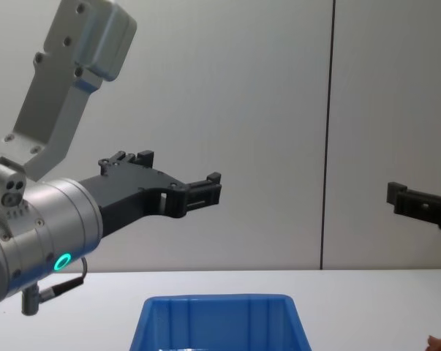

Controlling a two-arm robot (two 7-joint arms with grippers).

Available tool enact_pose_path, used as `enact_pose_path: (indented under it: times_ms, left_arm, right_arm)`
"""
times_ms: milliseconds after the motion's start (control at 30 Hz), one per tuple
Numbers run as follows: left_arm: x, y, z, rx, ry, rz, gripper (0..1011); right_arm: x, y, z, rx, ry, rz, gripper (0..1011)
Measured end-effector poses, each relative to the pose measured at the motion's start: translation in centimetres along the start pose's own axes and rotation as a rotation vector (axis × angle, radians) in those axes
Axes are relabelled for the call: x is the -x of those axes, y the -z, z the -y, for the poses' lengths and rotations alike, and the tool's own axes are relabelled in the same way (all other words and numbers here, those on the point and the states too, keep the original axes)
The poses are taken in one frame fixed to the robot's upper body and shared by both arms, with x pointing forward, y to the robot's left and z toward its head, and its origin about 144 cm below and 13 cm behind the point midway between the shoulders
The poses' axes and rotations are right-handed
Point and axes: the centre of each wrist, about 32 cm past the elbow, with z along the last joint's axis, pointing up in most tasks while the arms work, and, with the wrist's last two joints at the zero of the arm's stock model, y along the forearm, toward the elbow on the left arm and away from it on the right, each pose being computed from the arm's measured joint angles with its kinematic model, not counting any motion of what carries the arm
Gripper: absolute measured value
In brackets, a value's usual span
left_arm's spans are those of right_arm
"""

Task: Pick up the two dolls from the table and place them into the box.

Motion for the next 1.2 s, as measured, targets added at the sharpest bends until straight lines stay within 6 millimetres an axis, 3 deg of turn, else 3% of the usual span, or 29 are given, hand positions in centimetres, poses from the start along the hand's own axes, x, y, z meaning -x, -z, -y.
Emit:
enact_pose_path:
  times_ms: [1200]
  left_arm:
    - [0.0, 0.0, 0.0, 0.0, 0.0, 0.0, 1001]
  right_arm:
    - [0.0, 0.0, 0.0, 0.0, 0.0, 0.0, 1001]
